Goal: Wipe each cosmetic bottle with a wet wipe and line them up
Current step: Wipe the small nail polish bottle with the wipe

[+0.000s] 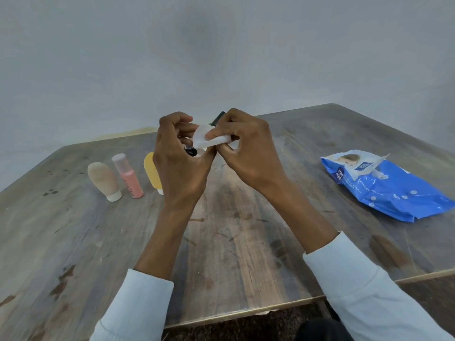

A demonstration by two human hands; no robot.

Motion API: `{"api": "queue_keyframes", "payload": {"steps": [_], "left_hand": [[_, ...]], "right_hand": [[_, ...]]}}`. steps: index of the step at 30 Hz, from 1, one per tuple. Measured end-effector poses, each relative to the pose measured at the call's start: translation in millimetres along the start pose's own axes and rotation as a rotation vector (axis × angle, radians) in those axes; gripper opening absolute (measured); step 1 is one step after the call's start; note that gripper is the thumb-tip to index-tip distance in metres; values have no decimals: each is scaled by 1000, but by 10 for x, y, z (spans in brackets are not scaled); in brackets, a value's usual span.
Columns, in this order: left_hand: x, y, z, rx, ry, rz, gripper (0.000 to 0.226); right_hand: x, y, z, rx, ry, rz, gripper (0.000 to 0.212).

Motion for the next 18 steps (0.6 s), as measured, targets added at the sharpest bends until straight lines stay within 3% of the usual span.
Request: {"api": "queue_keyframes", "payload": {"steps": [5, 12, 15, 18], "left_hand": [[-124, -59, 146, 58, 66, 79, 53], [92, -2, -18, -25, -25, -61, 58], [127, 7, 72, 32, -105, -134, 54], [241, 11, 178, 77, -333, -241, 43]], "right_hand": [[9, -17, -37, -31, -70, 8, 18], [-55, -3, 40, 16, 5, 26, 20], [-163, -15, -111, -105, 123, 112, 13], [-423, -58, -169, -184, 322, 303, 8]]}}
Point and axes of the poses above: each hand's wrist, its own y-axis towards the middle knuckle, its own z-axis out of the palm, x = y × z, the point moved 9 cm from there along y, towards the middle knuckle, and after that the axes turned 14 degrees about x, right-handed, at the moved point
